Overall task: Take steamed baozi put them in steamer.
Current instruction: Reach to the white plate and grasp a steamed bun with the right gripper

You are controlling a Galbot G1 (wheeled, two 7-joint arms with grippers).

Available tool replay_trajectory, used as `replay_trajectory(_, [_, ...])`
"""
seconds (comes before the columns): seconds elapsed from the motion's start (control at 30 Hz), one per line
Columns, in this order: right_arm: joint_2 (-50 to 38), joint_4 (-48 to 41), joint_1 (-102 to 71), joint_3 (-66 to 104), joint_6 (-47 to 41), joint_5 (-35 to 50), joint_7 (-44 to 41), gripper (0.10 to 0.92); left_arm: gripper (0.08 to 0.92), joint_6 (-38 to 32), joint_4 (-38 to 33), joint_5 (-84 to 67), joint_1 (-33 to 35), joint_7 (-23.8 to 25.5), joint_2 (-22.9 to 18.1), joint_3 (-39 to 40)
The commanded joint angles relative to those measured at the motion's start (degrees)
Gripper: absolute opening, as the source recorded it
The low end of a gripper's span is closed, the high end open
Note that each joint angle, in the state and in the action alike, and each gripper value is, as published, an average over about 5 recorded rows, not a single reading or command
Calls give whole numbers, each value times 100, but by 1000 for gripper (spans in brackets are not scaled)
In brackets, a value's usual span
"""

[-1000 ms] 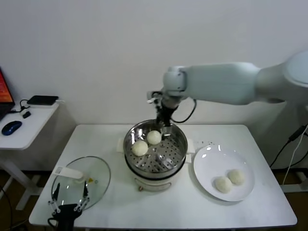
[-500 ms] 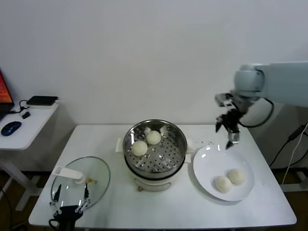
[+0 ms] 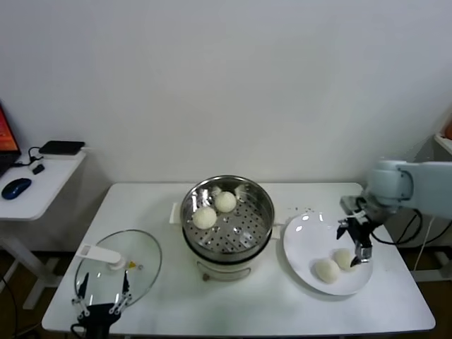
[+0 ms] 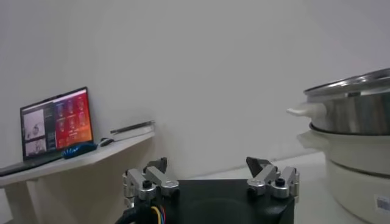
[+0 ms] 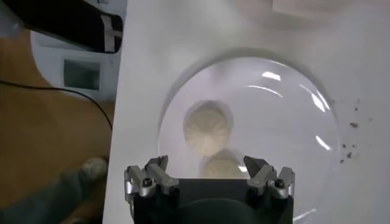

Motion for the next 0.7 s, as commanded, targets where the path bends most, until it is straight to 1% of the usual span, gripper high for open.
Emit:
replay_trajectory(0.03, [-378, 52, -1432, 910, -187, -555, 631, 823, 823, 2, 13, 37, 5, 10, -25, 18])
replay_trajectory(0.7, [-282, -409, -2181, 1457, -167, -996, 848, 823, 823, -36, 87, 108, 2, 1, -48, 32])
